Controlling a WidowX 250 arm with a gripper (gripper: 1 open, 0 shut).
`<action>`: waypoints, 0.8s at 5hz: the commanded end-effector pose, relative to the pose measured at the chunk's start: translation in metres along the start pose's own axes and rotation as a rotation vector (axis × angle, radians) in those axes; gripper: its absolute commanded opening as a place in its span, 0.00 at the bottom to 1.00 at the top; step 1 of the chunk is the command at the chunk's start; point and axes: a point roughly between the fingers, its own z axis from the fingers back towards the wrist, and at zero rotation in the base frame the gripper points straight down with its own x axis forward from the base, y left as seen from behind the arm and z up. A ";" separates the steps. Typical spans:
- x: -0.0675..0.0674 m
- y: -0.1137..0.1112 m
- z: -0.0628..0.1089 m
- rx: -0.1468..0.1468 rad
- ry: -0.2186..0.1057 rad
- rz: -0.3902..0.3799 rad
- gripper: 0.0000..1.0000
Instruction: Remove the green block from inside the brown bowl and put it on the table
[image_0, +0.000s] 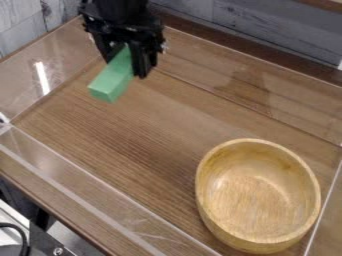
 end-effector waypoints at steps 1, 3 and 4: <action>0.005 -0.009 -0.004 0.013 -0.040 -0.022 0.00; 0.004 -0.019 -0.021 0.015 -0.048 -0.037 0.00; 0.006 -0.017 -0.030 0.017 -0.052 -0.041 0.00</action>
